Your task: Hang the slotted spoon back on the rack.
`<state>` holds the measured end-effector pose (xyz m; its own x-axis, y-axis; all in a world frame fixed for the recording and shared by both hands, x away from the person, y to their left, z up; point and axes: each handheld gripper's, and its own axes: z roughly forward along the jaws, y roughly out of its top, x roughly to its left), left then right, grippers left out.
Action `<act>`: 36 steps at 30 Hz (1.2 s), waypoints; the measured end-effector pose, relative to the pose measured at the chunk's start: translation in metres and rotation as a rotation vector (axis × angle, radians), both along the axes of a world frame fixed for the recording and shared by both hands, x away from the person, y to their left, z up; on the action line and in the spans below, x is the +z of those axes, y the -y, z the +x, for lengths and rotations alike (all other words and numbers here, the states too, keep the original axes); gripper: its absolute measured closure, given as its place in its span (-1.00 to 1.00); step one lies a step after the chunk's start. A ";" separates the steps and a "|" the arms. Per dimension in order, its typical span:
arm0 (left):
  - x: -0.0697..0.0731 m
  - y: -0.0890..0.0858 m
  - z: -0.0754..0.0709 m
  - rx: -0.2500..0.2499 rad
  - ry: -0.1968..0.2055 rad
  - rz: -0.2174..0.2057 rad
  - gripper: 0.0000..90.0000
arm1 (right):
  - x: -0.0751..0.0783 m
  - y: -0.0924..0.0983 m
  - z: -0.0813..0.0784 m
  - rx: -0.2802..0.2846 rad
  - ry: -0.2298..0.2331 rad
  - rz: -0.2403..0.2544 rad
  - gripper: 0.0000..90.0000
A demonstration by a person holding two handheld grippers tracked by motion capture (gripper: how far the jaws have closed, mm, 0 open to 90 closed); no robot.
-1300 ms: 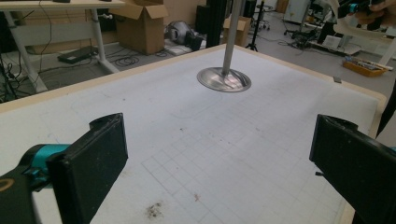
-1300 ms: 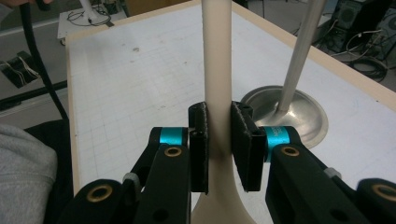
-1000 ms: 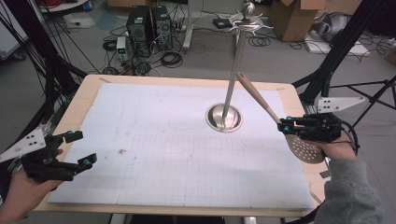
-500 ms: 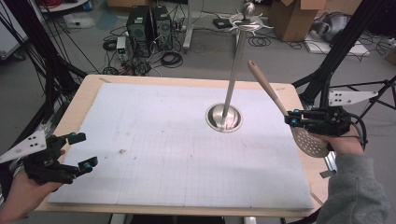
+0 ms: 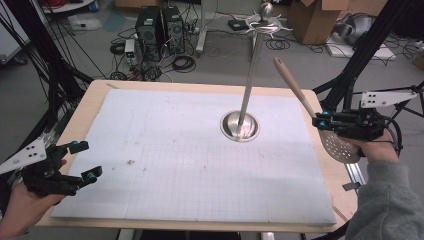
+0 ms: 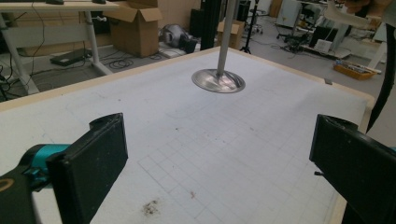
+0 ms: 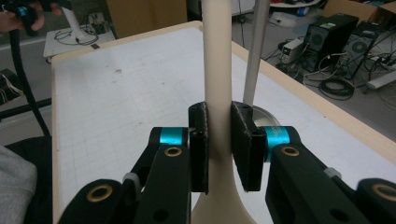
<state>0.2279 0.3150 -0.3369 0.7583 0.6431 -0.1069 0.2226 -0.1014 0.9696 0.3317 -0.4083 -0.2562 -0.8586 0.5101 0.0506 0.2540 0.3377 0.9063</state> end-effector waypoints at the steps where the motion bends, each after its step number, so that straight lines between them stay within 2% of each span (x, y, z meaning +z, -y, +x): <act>1: 0.000 0.000 0.000 -0.001 -0.001 0.001 -0.90 | 0.000 0.000 0.000 -0.003 -0.001 -0.002 0.73; 5: 0.000 0.001 0.000 -0.003 -0.002 0.001 -0.90 | 0.001 0.001 0.001 -0.019 0.025 -0.008 0.73; 10: -0.001 0.001 0.000 -0.005 -0.004 0.005 -0.90 | 0.002 0.002 0.003 -0.018 0.045 0.013 0.73; 14: -0.001 0.001 0.000 -0.006 -0.007 0.007 -0.90 | 0.003 0.003 0.005 -0.038 0.023 0.009 0.73; 19: 0.000 -0.001 0.000 0.001 -0.002 0.002 -0.90 | 0.005 0.004 0.007 -0.053 0.035 0.037 0.73; 24: -0.001 -0.002 0.000 0.001 -0.006 0.002 -0.90 | 0.010 0.011 0.010 -0.095 0.025 0.049 0.73; 36: -0.005 -0.003 0.001 0.004 -0.017 0.005 -0.89 | 0.022 0.015 0.017 -0.095 0.030 0.059 0.73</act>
